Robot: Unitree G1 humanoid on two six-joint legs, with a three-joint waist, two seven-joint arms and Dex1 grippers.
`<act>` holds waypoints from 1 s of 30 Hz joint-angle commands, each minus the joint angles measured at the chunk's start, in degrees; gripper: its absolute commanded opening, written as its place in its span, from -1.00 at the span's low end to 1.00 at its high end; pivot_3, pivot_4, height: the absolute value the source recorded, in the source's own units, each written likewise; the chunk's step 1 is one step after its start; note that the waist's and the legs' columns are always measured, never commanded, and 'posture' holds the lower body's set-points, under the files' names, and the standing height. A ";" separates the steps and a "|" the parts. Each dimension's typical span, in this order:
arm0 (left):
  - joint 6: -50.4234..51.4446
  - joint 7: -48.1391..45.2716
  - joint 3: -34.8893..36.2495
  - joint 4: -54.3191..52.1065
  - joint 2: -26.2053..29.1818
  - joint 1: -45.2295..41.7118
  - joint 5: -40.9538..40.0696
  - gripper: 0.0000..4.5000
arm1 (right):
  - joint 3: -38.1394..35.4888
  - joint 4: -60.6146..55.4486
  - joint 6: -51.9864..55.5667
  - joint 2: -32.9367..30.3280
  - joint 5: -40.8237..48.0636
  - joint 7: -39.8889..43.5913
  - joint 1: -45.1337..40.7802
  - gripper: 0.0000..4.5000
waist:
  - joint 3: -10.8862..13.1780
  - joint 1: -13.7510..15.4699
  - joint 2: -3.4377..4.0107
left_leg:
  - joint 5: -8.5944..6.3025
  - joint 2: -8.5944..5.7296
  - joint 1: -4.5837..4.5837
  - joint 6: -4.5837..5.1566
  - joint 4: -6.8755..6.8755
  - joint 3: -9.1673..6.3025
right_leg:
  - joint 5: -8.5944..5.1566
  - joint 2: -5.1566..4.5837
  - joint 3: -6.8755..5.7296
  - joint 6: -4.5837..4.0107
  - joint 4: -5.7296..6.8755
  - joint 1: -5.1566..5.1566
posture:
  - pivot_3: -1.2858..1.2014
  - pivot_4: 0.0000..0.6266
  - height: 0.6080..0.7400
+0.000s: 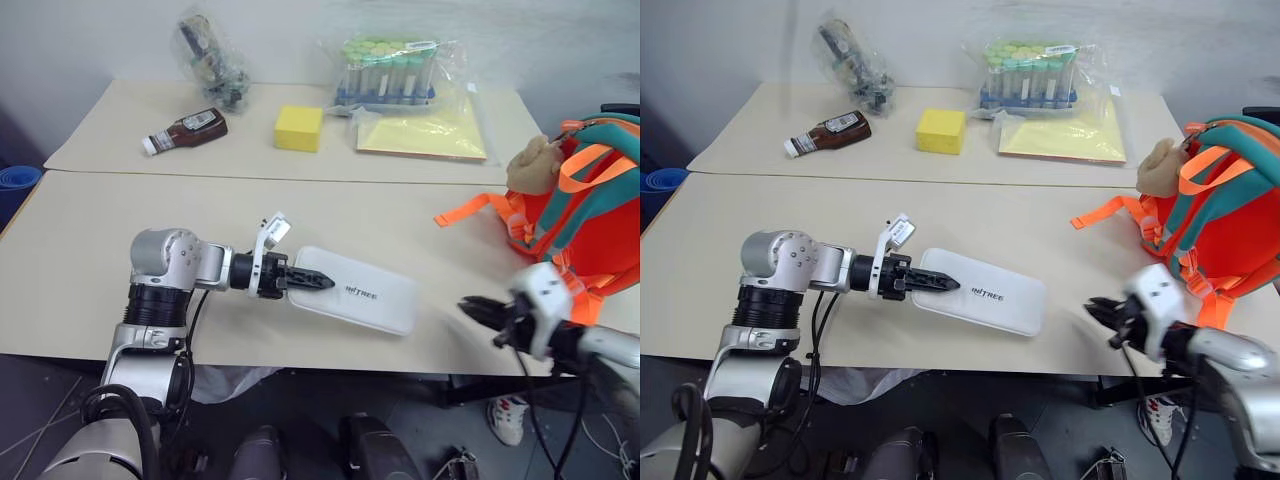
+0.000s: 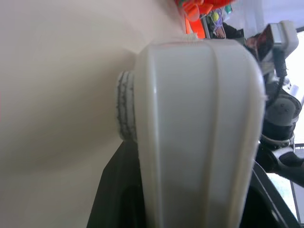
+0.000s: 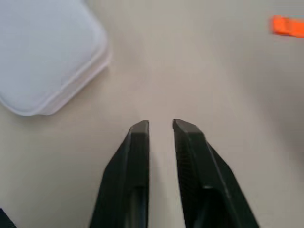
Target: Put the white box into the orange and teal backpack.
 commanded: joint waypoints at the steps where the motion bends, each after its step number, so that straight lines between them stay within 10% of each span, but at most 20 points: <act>1: -0.04 1.35 6.24 -2.90 0.35 -0.38 -2.89 -0.46 | -14.53 -1.76 6.28 0.32 6.56 -4.60 -0.46 -0.07 | 0.00 -0.06 -0.01 | 0.00 -0.01 0.00 0.01 0.00 0.01 | 0.00 -0.01 0.01 0.00 0.00 0.00 | 0.03 -0.52 1.00; 9: -0.19 3.23 15.36 -5.38 -1.53 -2.34 -6.67 -0.46 | -15.06 2.98 11.29 1.80 10.09 -14.69 -9.54 1.00 | 0.01 -0.63 -0.01 | -0.01 0.00 0.03 0.04 -0.09 -0.01 | 0.02 0.04 0.01 -0.03 -0.02 -0.01 | 0.03 -0.52 1.00; 22: -1.59 3.74 18.75 -11.61 -1.65 -4.20 -14.52 -0.46 | 4.05 36.91 -9.62 5.59 -4.83 -20.39 -38.75 1.00 | 0.05 -1.71 0.05 | 0.12 0.04 -0.05 -0.22 -0.27 0.15 | -0.05 0.10 0.07 -0.05 -0.12 -0.21 | 0.03 -0.52 1.00; 30: -8.70 5.94 19.15 -16.02 -2.34 -2.51 -15.13 -0.46 | 6.77 44.60 -17.63 5.77 -6.51 -16.34 -43.01 -0.04 | 0.05 -1.78 0.05 | 0.12 0.05 -0.08 -0.24 -0.27 0.22 | -0.06 0.08 0.09 -0.03 -0.19 -0.22 | 0.03 -0.52 1.00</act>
